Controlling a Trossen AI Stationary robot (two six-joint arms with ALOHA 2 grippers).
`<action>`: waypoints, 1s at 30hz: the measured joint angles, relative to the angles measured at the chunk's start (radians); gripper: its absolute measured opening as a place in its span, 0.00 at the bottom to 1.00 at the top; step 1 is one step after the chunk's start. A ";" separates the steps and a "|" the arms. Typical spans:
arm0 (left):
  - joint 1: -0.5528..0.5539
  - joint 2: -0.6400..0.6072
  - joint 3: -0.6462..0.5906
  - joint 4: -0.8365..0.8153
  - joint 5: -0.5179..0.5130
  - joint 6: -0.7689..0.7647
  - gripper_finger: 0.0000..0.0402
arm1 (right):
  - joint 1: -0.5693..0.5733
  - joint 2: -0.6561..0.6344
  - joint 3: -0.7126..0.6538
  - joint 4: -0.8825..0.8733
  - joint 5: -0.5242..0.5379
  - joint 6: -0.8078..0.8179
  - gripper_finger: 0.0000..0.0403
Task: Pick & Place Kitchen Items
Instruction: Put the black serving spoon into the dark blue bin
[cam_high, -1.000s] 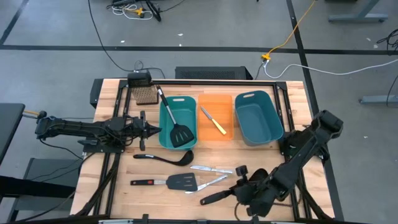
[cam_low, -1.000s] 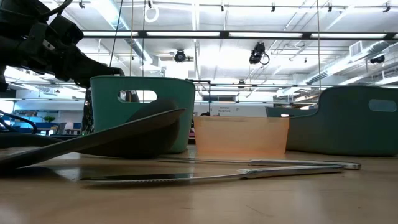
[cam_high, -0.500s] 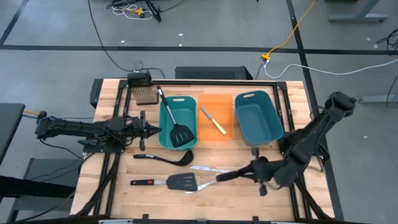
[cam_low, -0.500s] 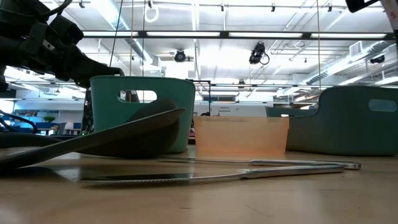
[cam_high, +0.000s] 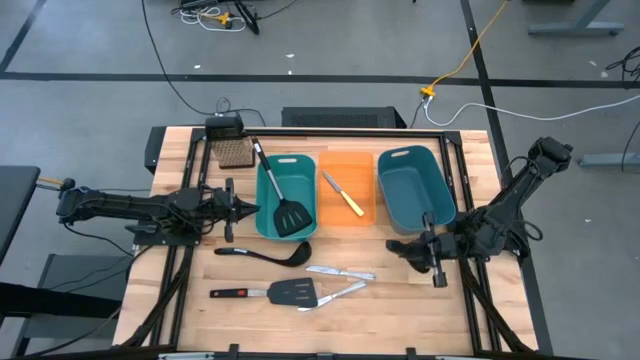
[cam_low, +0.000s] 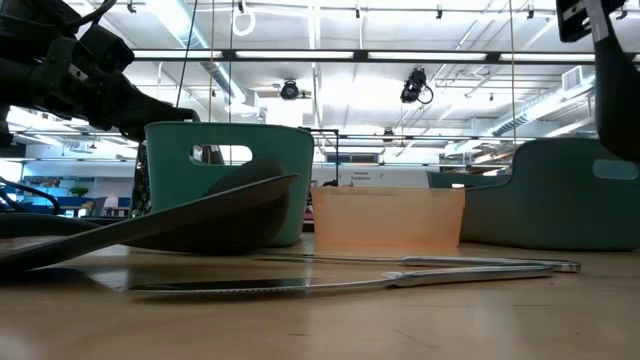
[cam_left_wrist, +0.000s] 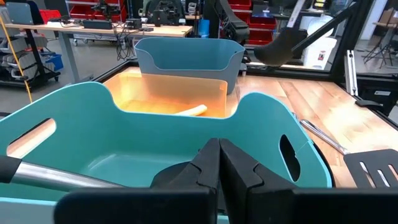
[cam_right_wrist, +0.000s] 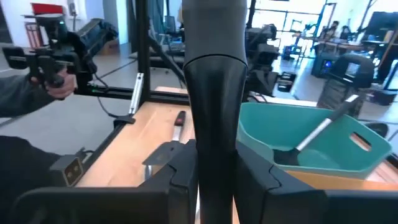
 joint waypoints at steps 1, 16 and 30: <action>0.000 0.000 0.000 0.000 0.000 0.000 0.02 | 0.000 -0.015 -0.013 0.000 0.005 0.000 0.19; 0.000 0.000 0.000 -0.001 0.000 0.004 0.02 | -0.003 -0.100 -0.046 0.215 0.050 -0.151 0.19; 0.000 0.000 0.000 0.000 0.000 0.004 0.02 | -0.117 -0.182 0.117 0.271 0.542 -0.472 0.19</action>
